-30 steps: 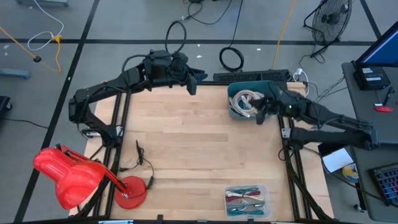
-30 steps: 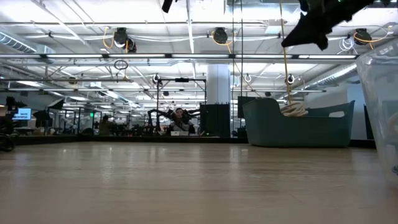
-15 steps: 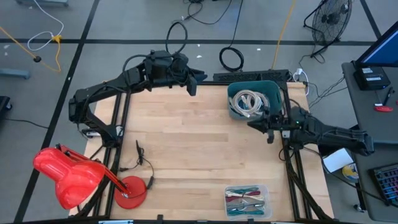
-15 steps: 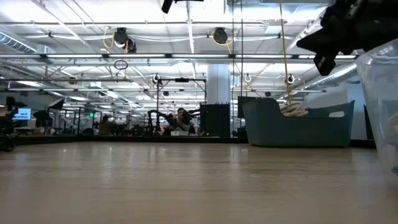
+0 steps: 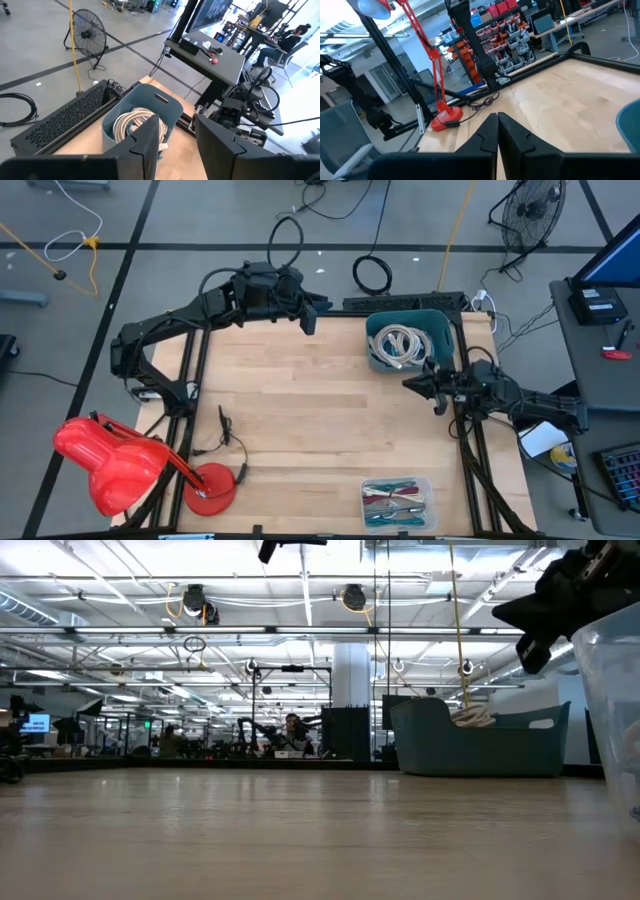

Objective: Pick & Place USB Port
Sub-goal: Return to Home Position

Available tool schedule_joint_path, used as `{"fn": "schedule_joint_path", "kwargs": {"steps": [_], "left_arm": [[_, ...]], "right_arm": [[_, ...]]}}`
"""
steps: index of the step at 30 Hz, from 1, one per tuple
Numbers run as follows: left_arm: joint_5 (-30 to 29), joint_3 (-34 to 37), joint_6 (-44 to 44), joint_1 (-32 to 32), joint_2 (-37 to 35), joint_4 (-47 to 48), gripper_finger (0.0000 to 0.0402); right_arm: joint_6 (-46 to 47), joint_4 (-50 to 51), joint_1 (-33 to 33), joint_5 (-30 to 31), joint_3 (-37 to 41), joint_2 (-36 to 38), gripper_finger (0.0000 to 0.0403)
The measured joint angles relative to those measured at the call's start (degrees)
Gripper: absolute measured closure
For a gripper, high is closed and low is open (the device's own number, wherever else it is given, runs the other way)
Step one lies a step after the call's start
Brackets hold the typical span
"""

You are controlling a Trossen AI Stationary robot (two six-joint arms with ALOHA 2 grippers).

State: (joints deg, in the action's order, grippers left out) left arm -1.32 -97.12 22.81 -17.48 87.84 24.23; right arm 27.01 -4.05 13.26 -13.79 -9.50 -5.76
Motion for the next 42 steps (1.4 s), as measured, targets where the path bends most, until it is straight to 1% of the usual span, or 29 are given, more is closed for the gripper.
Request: {"fn": "schedule_joint_path", "kwargs": {"steps": [7,11,16,21,24,26,28,29,33,38,42], "left_arm": [[0.0,0.0,0.5,0.1,0.0,0.0,0.0273],[0.0,0.0,0.6,0.1,0.0,0.0,0.0273],[0.0,0.0,0.6,0.0,0.0,0.0,0.0273],[0.0,0.0,0.9,-0.1,0.0,0.0,0.0273],[0.0,0.0,0.9,-0.1,0.0,0.0,0.0273],[0.0,0.0,1.3,-0.1,0.0,0.0,0.0273],[0.0,0.0,1.3,-0.1,0.0,0.0,0.0273],[0.0,0.0,1.2,-0.1,0.0,0.0,0.0273],[0.0,0.0,1.1,-0.4,0.0,0.0,0.0273],[0.2,0.0,1.1,-0.6,0.0,0.0,0.0273],[0.4,0.0,1.0,-0.7,0.0,0.0,0.0273]], "right_arm": [[-2.5,-0.1,-2.3,0.0,2.9,1.8,0.0403],[-3.3,-0.4,-5.0,0.1,5.1,2.2,0.0403],[-2.2,-0.4,-9.9,0.2,7.1,2.7,0.0403],[-5.0,-0.2,-14.0,4.7,7.2,2.8,0.0403],[-5.2,0.2,-15.3,7.4,7.2,2.8,0.0403],[-5.4,0.8,-15.7,7.9,7.2,2.8,0.0403],[-6.6,2.8,-15.6,7.3,7.3,2.8,0.0403],[-7.6,4.0,-15.6,6.0,7.3,2.7,0.0403],[-12.1,3.6,-15.7,-1.0,7.3,0.3,0.0403],[-15.5,3.8,-15.7,-1.3,7.3,-2.8,0.0403],[-15.6,4.2,-15.7,0.1,7.3,-5.7,0.0403]]}}
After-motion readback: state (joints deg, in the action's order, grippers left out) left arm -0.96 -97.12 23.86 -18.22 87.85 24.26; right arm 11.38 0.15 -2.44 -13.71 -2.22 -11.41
